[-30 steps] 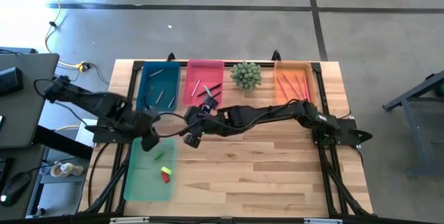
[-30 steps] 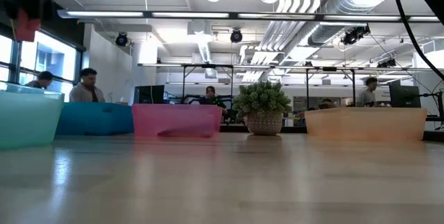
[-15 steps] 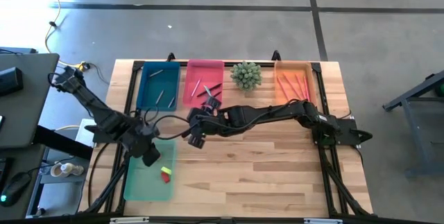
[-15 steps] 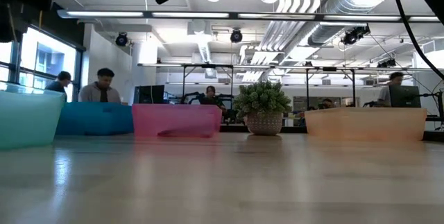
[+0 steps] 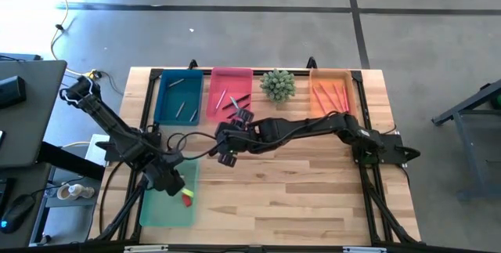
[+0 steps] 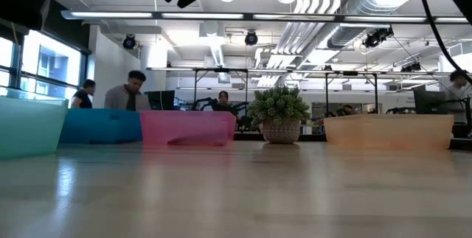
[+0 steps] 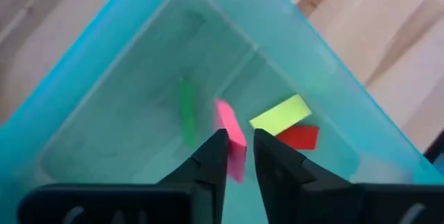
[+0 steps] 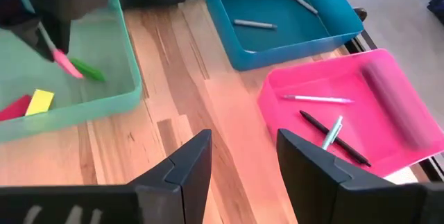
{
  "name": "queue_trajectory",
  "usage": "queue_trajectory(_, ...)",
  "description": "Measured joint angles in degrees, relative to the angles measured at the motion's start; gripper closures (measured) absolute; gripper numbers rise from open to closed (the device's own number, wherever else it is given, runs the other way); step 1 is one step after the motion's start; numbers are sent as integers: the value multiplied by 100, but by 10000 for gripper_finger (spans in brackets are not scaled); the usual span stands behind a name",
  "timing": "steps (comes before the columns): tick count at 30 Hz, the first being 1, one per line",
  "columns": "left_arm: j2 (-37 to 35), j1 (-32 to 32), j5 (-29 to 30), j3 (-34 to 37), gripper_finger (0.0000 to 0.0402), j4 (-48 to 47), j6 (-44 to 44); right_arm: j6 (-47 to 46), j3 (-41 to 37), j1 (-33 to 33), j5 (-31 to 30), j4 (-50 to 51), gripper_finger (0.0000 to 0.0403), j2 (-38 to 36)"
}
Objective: Sort crayons/erasers/pens/pencils in bins
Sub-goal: Put the pink eraser into the green bin, then return to Home Position
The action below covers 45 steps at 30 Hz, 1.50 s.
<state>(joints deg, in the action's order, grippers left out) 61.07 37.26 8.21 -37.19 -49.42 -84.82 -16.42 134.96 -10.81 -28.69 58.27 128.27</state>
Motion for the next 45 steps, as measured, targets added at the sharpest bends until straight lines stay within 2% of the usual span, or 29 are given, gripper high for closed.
queue_trajectory(11,-19,-101,-349,-2,250,225,-20,157,0,-9,-128,320,249,-202)
queue_trajectory(16,-231,-304,-193,-91,235,650,791,464,2,-9,-277,372,249,-295)
queue_trajectory(23,-671,-974,22,-151,242,1675,2305,568,2,87,-323,393,249,-352)
queue_trajectory(27,-1017,-1408,11,-153,250,2205,2952,348,2,134,-298,365,249,-446)
queue_trajectory(35,-1737,-1972,28,-158,274,3019,4883,-223,2,196,-299,296,249,-845)
queue_trajectory(40,-2131,-2127,232,-108,292,3088,5672,-457,4,229,-335,279,249,-1061)
queue_trajectory(45,-2657,-2135,628,352,326,3308,5985,-666,4,247,-556,266,249,-1261)
